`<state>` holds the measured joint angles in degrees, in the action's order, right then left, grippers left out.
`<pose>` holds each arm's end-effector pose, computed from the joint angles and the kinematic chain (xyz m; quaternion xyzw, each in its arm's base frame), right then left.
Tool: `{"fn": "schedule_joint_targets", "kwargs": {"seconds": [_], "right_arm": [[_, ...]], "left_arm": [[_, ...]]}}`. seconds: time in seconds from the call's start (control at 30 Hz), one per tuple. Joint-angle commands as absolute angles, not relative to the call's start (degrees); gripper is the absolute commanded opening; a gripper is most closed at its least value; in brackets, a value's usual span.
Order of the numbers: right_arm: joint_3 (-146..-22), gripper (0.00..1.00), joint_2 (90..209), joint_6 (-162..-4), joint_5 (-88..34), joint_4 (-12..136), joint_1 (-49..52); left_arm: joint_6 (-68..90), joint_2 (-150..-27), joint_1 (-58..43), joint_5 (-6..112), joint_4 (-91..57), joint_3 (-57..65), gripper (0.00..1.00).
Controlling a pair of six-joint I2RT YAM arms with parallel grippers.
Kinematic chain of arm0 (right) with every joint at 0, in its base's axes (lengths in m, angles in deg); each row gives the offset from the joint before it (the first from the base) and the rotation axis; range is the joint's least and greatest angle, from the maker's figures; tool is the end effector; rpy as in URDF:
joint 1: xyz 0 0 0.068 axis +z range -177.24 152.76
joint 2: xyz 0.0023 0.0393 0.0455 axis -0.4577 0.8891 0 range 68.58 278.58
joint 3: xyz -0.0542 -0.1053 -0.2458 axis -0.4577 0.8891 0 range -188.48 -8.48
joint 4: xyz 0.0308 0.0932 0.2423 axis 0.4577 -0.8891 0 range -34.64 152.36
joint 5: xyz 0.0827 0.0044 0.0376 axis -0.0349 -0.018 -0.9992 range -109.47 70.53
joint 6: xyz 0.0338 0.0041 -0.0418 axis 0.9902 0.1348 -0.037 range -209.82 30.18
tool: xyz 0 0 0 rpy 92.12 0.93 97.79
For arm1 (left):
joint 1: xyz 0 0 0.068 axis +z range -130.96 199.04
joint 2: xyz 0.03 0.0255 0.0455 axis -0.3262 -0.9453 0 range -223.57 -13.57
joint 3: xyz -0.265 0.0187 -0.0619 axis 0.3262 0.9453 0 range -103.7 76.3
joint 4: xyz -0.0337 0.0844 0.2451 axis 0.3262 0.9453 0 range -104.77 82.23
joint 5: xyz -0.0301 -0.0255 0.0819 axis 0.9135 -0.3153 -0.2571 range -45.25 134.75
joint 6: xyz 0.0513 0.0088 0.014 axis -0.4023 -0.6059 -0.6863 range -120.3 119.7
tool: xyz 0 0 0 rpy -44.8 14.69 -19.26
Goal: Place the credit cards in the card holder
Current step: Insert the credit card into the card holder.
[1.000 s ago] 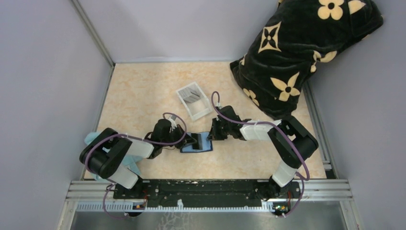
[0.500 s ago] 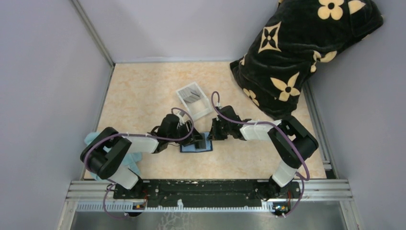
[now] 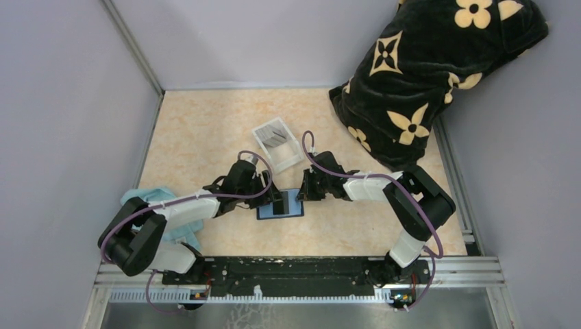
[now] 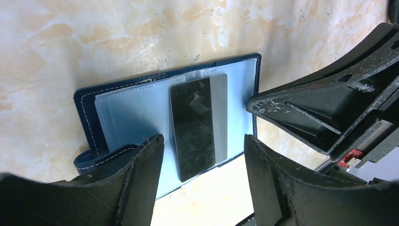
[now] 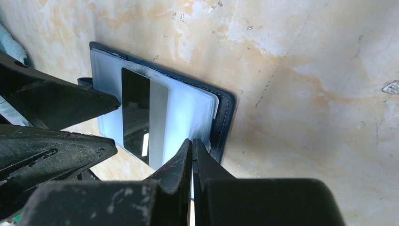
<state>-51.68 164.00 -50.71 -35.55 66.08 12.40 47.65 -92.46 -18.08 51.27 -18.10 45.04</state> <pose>0.2357 0.2080 0.1385 -0.0538 0.9257 0.3237 0.1883 0.2024 -0.1582 0.1556 -0.0648 0.9180 -0.3008 0.2503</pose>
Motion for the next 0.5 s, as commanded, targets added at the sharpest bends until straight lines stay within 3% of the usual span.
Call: {"fn": "schedule_joint_targets", "kwargs": {"seconds": [0.0, 0.07, 0.2, 0.37, 0.47], "right_arm": [[-50.4, 0.00, 165.3, -53.0, -31.3, 60.0, 12.7], [-50.4, 0.00, 165.1, -53.1, -31.1, 59.9, 12.7], [-50.3, 0.00, 164.8, -53.1, -31.0, 59.9, 12.7], [-49.9, 0.00, 164.8, -53.1, -31.2, 60.4, 12.7], [-49.7, 0.00, 164.7, -53.1, -31.2, 60.5, 12.7]], "left_arm": [[45.2, -93.0, -18.0, 49.3, -12.2, 44.4, 0.70], [45.2, -92.6, -18.2, 49.1, -12.3, 44.6, 0.68], [45.9, -90.6, -18.5, 46.1, -11.2, 45.1, 0.47], [46.0, -89.0, -18.6, 44.1, -10.3, 45.3, 0.41], [45.8, -88.7, -18.7, 43.9, -10.8, 45.7, 0.24]]}}
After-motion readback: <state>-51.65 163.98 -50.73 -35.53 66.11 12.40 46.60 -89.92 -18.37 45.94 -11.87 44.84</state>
